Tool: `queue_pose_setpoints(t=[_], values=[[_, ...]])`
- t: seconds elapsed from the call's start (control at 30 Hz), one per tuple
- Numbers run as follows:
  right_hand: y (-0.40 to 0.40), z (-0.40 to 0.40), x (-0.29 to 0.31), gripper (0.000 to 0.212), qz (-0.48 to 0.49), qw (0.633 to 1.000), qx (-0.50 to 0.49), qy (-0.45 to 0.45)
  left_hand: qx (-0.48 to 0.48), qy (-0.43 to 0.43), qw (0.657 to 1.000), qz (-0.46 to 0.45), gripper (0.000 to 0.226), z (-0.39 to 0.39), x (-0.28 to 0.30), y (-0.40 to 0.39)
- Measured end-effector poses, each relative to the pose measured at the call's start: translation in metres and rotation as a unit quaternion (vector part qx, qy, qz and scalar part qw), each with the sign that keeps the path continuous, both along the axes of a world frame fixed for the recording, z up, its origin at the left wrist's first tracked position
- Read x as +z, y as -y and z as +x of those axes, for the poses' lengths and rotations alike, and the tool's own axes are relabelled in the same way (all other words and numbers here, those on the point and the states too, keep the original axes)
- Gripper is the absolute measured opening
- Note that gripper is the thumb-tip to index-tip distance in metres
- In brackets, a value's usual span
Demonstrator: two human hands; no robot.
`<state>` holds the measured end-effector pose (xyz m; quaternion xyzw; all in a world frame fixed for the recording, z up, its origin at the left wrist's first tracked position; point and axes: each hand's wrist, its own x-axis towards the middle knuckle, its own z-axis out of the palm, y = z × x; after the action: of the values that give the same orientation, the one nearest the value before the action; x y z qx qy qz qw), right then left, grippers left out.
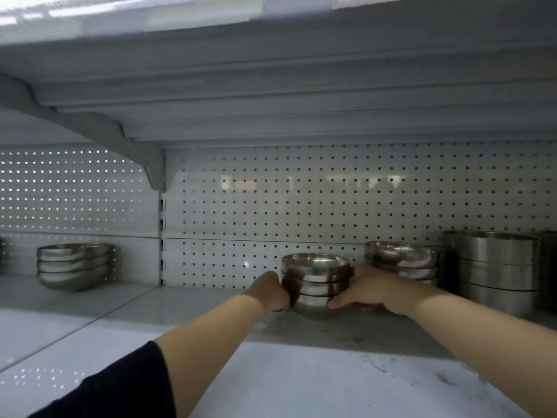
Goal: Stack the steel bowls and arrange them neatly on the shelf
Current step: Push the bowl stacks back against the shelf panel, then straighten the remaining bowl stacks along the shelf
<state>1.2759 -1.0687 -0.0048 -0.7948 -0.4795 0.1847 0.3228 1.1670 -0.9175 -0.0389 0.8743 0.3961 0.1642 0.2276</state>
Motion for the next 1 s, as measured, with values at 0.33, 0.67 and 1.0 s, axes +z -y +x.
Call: queue_pose_setpoints(t=[0.33,0.67,1.0], values=[[-0.057,-0.054,-0.007,0.040,0.106,0.993,0.053,-0.016,0.095,0.015,0.995,0.015,0.034,-0.057,0.007,-0.051],[-0.110,-0.116,-0.015,0.037,0.073,0.996,0.042,0.016,0.107,-0.051,0.993,-0.001,0.012,-0.129,0.005,-0.088],[-0.097,-0.222,0.011,0.040,-0.127,0.941,-0.012,0.312,0.051,-0.081,0.987,0.133,0.038,-0.238,0.016,-0.105]])
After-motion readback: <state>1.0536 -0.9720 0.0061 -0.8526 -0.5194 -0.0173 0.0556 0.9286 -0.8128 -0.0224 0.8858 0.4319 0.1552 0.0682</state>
